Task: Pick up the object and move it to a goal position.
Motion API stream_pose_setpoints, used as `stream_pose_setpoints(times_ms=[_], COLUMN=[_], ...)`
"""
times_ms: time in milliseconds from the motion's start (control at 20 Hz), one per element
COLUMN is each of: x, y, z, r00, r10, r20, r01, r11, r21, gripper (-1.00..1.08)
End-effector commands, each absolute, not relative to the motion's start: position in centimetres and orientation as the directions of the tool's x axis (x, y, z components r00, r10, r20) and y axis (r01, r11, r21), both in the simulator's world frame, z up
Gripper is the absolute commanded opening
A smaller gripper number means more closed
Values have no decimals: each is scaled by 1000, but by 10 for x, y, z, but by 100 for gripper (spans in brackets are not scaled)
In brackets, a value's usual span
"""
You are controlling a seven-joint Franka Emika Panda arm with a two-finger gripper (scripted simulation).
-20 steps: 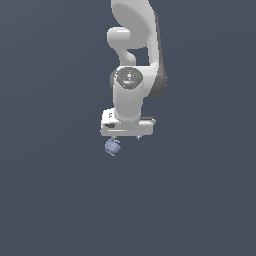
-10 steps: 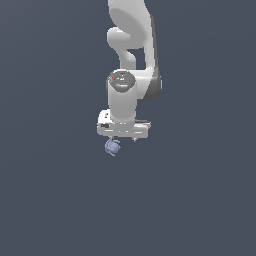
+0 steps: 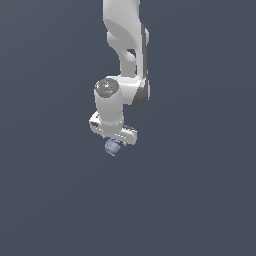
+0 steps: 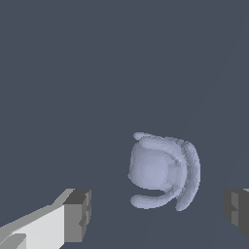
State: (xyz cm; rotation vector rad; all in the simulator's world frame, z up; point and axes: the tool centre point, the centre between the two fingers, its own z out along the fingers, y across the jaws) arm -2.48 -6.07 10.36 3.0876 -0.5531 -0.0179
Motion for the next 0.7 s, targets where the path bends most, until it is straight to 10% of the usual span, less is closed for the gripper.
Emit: stream_pose_setpoints(times_ms=[0, 650], x=[-27, -31], y=[-69, -79], z=[98, 85], r00=[915, 884], r10=[-403, -467], r20=[-6, -1], r01=[-403, -467], r11=[-915, -884], r21=[3, 1], gripper=[100, 100])
